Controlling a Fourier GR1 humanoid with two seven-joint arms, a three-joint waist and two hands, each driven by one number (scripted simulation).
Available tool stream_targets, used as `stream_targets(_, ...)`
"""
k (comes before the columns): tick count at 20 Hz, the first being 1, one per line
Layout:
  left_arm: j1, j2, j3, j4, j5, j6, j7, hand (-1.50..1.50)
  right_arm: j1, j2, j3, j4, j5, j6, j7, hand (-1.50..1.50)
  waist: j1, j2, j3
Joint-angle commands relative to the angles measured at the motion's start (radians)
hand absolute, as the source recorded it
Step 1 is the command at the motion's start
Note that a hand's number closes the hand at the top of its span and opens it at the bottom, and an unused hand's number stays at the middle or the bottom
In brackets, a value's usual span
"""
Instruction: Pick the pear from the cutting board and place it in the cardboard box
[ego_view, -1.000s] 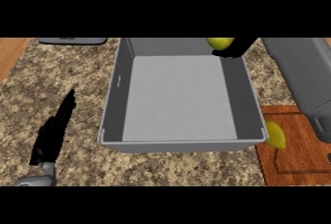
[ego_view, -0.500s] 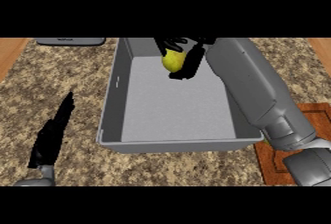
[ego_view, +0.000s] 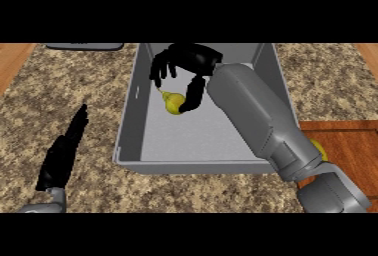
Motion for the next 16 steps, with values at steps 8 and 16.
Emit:
stream_targets(8, -0.011, -0.006, -0.007, 0.003, -0.003, -0.015, 0.005, 0.00, 0.027, 0.016, -0.103, 0.045, -0.293, -0.074, 0.020, -1.50, 0.020, 0.004, 0.000)
stream_targets(16, -0.003, -0.026, -0.020, -0.034, -0.016, 0.004, 0.021, 0.00, -0.067, -0.048, -0.351, 0.169, -0.479, 0.056, 0.059, -1.50, 0.012, 0.008, 0.001)
